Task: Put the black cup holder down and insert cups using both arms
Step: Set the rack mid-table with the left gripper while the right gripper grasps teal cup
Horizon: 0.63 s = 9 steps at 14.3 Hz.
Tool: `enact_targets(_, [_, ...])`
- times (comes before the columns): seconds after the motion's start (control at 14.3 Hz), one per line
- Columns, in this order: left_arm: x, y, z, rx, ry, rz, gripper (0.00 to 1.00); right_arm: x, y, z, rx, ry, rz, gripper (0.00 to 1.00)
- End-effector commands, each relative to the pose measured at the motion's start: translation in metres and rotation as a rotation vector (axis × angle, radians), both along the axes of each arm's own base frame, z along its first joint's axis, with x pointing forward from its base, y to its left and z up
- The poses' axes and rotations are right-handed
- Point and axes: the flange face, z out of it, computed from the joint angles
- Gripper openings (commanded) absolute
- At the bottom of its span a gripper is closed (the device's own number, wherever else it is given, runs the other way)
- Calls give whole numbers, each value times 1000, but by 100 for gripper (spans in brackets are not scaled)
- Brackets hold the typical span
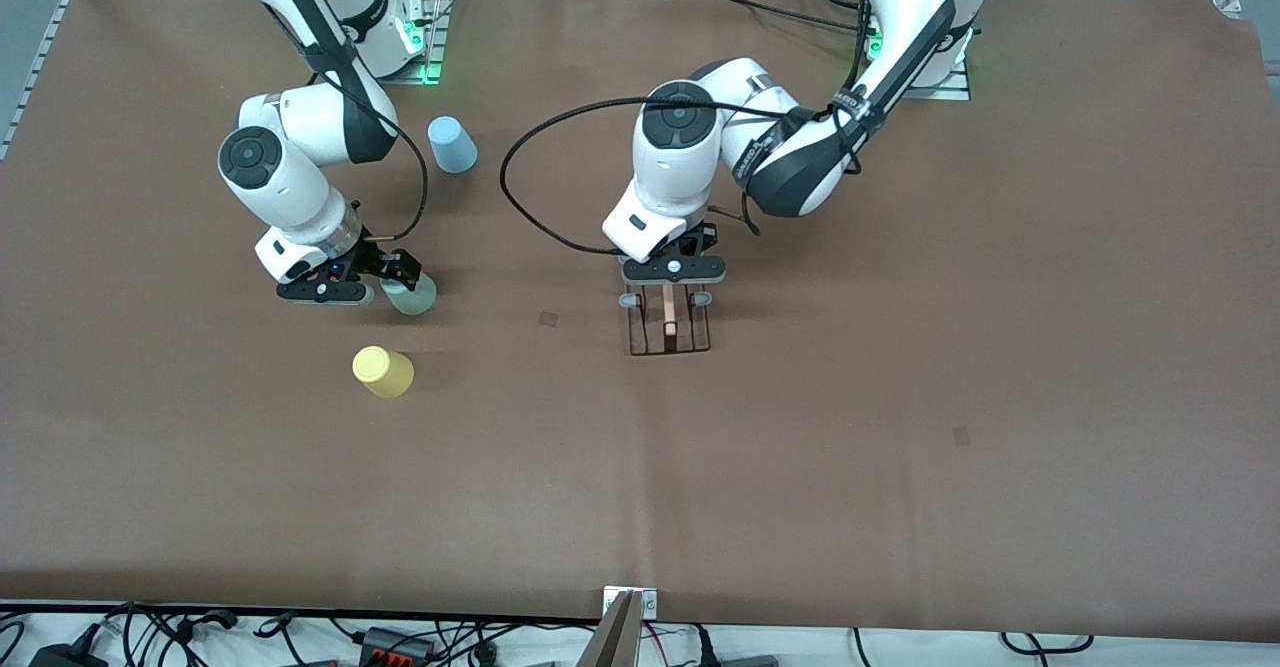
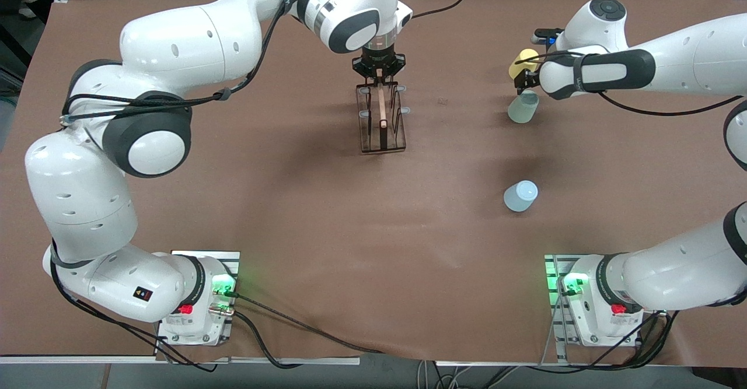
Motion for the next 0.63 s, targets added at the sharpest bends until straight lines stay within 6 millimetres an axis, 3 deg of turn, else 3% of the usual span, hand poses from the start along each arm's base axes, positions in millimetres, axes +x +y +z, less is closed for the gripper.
enact_targets(0.0, [2,-9,10,12,-36,0,4,-9,8,-15,4,-14,-1,100])
enact_targets(0.07, [2,-9,9,14,-36,-4,21,-9,9,-16,5,-19,1,100])
enact_targets(0.14, [2,-9,11,14,-38,-4,77,-9,10,-20,7,-23,2,100])
enact_targets(0.21, [6,-5,14,20,-48,-7,100,-9,12,-23,8,-26,7,100])
enact_targets(0.42, [15,20,47,86,-88,-1,100,-10,16,-27,7,-25,14,100])
enact_targets(0.56, [27,56,74,149,-67,-66,100,-16,15,-30,4,-13,16,100])
